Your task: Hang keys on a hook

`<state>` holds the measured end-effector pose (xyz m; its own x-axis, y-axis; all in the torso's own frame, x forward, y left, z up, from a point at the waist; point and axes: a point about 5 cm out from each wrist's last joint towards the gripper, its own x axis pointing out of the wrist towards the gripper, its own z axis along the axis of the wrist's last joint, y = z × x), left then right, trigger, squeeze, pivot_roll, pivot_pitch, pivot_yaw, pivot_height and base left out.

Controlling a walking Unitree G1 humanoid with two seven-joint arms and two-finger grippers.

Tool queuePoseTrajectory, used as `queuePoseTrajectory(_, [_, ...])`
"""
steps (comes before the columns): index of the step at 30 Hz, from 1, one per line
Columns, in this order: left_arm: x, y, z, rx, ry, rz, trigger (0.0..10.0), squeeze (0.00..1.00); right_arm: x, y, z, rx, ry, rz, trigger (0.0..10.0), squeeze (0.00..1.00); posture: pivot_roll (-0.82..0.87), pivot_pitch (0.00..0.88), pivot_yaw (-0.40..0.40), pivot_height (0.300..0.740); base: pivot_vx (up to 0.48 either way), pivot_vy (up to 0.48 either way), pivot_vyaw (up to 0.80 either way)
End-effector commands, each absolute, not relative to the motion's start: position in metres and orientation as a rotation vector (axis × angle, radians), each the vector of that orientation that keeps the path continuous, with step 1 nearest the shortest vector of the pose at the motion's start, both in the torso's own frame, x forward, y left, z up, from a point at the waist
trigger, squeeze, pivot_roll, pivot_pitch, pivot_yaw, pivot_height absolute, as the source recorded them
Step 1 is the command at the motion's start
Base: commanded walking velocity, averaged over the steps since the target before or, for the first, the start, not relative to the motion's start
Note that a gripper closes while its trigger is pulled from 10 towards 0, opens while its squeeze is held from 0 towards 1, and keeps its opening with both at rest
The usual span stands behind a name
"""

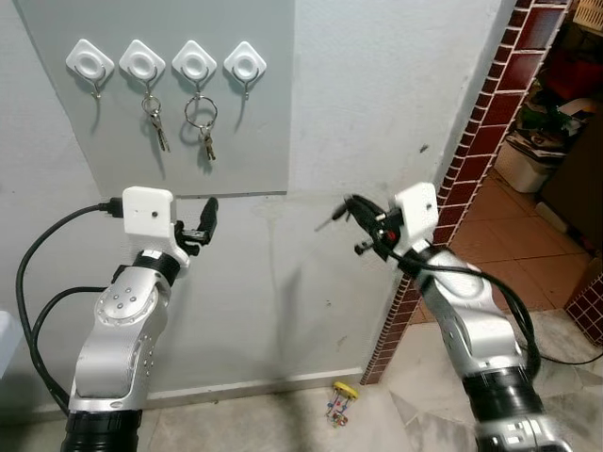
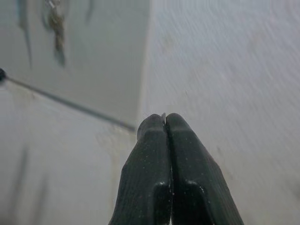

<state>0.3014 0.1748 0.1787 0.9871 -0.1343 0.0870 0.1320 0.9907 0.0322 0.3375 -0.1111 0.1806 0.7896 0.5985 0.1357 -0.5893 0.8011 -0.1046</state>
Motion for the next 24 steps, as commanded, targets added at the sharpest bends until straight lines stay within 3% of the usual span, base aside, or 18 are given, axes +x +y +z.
queuePoseTrajectory(1, [0.302, 0.172, 0.189, 0.042, -0.118, -0.155, 10.0, 0.0, 0.339, -0.109, 0.182, -0.052, -0.173, 0.658, 10.0, 0.0, -0.08, 0.0, -0.019, 0.728, 0.0, 0.0, 0.0])
queuePoseTrajectory(24, [0.304, 0.149, 0.206, 0.041, -0.169, -0.239, 10.0, 0.0, 0.372, -0.04, 0.245, 0.126, -0.357, 0.834, 10.0, 0.0, -0.05, 0.0, -0.03, 0.728, 0.0, 0.0, 0.0])
